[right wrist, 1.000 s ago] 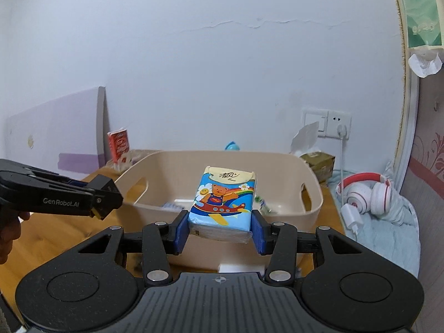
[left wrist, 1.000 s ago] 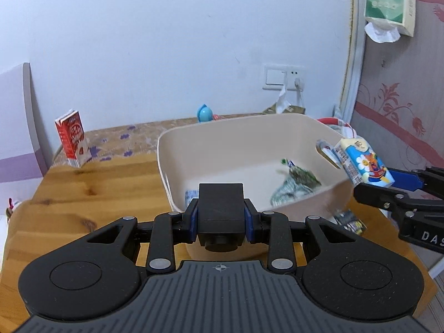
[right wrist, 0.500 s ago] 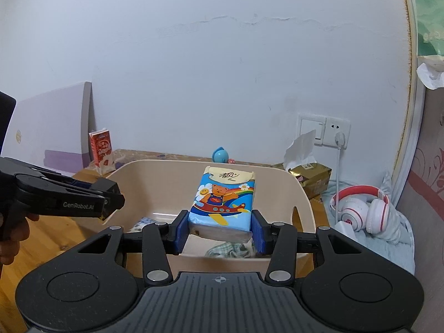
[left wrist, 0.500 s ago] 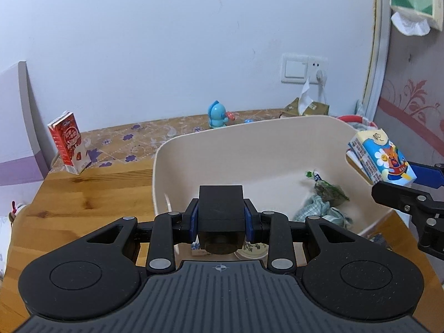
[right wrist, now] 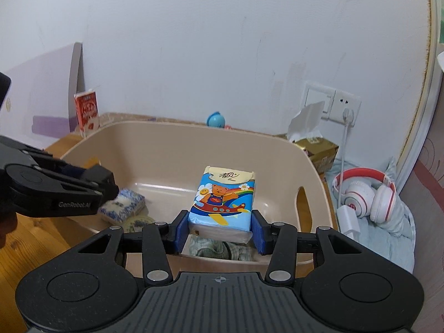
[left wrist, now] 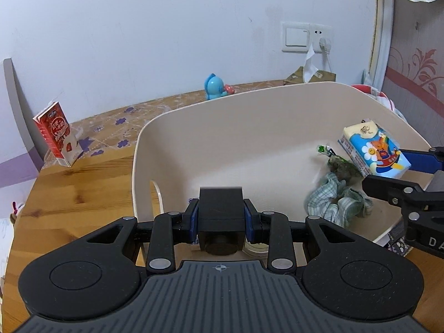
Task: Organize objects
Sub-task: 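Lift both items into the bin and open both tools, then move both tools back toward the remaining colourful boxes and metal clip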
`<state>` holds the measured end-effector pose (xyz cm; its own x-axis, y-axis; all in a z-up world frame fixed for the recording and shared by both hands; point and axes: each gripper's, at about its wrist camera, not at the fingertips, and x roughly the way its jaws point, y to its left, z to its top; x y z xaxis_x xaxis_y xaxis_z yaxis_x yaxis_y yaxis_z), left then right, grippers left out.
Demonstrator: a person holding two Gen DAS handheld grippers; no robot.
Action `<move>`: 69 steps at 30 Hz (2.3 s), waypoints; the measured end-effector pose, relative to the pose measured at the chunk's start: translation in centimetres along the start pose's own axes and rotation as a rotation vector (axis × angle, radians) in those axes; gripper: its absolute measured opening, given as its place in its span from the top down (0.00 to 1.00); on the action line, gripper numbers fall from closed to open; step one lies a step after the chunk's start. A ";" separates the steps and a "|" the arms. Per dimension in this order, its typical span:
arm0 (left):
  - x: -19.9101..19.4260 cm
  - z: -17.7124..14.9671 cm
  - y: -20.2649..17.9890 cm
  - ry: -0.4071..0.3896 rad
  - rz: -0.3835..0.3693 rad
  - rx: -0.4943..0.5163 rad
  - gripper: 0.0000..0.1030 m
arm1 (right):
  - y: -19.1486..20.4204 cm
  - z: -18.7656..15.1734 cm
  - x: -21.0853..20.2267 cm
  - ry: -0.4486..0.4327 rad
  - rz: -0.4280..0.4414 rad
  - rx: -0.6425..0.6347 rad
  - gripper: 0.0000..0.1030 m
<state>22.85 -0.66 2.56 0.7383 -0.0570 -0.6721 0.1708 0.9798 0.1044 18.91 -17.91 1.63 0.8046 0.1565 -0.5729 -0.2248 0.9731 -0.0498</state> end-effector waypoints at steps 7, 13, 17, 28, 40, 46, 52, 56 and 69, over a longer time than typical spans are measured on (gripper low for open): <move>-1.9 0.0 0.6 -0.054 -0.003 -0.041 0.29 | -0.6 -0.2 -1.3 -0.025 0.002 0.027 0.43; -5.0 -0.8 0.8 -0.116 0.002 -0.024 0.15 | -1.5 -0.8 -4.3 -0.072 -0.012 0.035 0.27; -6.9 -1.9 1.0 -0.147 0.016 -0.003 0.13 | -2.1 -1.5 -6.1 -0.090 -0.030 0.019 0.23; -9.3 -4.5 1.7 -0.140 0.002 -0.008 0.11 | -3.7 -4.5 -6.3 -0.027 -0.089 -0.004 0.14; -4.1 -7.5 0.5 -0.014 0.017 -0.023 0.11 | -6.7 -7.7 -2.0 0.063 -0.115 0.102 0.23; -1.2 -8.2 0.2 0.040 0.022 -0.065 0.11 | -7.6 -8.6 -0.6 0.118 -0.139 0.123 0.27; 0.5 -8.4 0.4 0.079 0.000 -0.090 0.11 | -7.1 -9.0 -0.9 0.144 -0.087 0.114 0.29; 0.8 -8.8 0.4 0.092 -0.002 -0.090 0.11 | -6.2 -9.3 -1.8 0.177 -0.017 0.111 0.31; 1.0 -9.3 1.2 0.136 -0.036 -0.106 0.11 | -5.8 -9.4 -0.3 0.186 0.182 0.207 0.33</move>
<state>17.69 2.28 -4.83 0.6367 -0.0729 -0.7677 0.1200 0.9928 0.0052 14.76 -25.19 -5.63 0.6430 0.3164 -0.6974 -0.2238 0.9486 0.2240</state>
